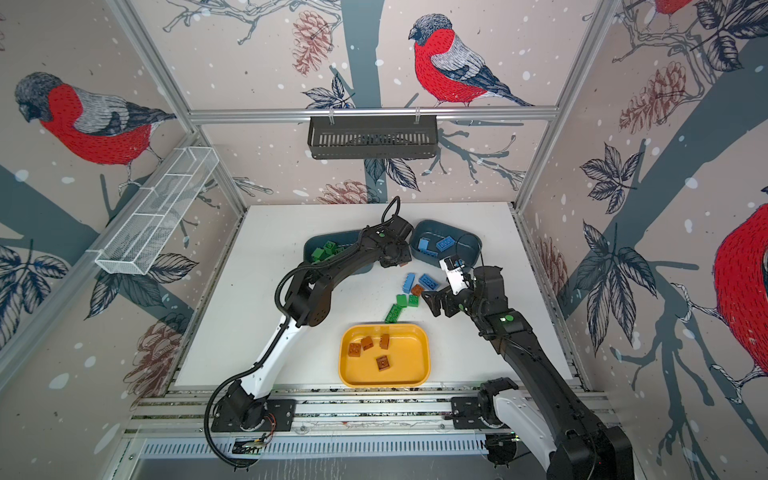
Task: Sort the legos into containers by color
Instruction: 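Return the left gripper to the pile and grasp an orange 2x2 brick, then carry the orange brick with the left gripper and drop it into the yellow tray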
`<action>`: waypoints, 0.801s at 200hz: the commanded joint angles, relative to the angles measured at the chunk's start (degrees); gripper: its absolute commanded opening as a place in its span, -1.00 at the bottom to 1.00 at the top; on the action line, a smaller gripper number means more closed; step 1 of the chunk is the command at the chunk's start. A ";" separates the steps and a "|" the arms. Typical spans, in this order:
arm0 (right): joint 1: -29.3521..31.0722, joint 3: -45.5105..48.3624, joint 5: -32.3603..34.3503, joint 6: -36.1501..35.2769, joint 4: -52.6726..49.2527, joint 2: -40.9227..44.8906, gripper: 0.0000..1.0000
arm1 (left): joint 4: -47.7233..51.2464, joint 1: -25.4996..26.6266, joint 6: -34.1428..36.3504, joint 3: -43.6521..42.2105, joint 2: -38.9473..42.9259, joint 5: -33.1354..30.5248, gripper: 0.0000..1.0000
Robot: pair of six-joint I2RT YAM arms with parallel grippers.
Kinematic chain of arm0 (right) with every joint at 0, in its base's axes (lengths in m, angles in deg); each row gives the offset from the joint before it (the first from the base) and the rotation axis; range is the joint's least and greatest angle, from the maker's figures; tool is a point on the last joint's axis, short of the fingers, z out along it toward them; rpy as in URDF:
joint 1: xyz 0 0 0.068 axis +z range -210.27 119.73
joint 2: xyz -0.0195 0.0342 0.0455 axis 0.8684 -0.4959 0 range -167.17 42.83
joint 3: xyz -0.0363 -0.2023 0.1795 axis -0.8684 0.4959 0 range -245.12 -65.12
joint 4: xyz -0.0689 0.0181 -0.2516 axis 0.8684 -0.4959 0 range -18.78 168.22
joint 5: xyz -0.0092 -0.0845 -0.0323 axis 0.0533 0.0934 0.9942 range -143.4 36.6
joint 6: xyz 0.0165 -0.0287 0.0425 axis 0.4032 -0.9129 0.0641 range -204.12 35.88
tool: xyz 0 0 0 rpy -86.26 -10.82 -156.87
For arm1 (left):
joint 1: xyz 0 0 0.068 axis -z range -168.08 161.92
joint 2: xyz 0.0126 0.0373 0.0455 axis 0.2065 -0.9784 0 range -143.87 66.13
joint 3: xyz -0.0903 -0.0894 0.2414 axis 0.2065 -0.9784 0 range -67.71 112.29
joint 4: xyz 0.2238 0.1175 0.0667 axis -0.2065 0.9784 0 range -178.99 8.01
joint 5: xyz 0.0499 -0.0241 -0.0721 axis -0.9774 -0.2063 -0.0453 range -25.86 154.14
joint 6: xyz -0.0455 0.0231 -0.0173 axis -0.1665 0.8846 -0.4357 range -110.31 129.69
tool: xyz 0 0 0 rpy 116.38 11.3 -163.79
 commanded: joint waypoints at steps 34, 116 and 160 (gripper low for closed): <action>-0.09 -0.29 -0.22 0.29 1.25 -0.09 0.99 | 7.09 0.03 5.03 3.12 -1.29 -5.09 0.01; -0.09 -0.31 -1.20 0.46 1.70 -0.57 0.99 | 9.89 -0.08 9.72 0.53 1.27 -9.22 -0.05; -0.14 -0.58 -1.01 0.11 1.08 -0.43 0.99 | 9.52 -0.17 10.95 2.38 -0.42 -8.43 -0.12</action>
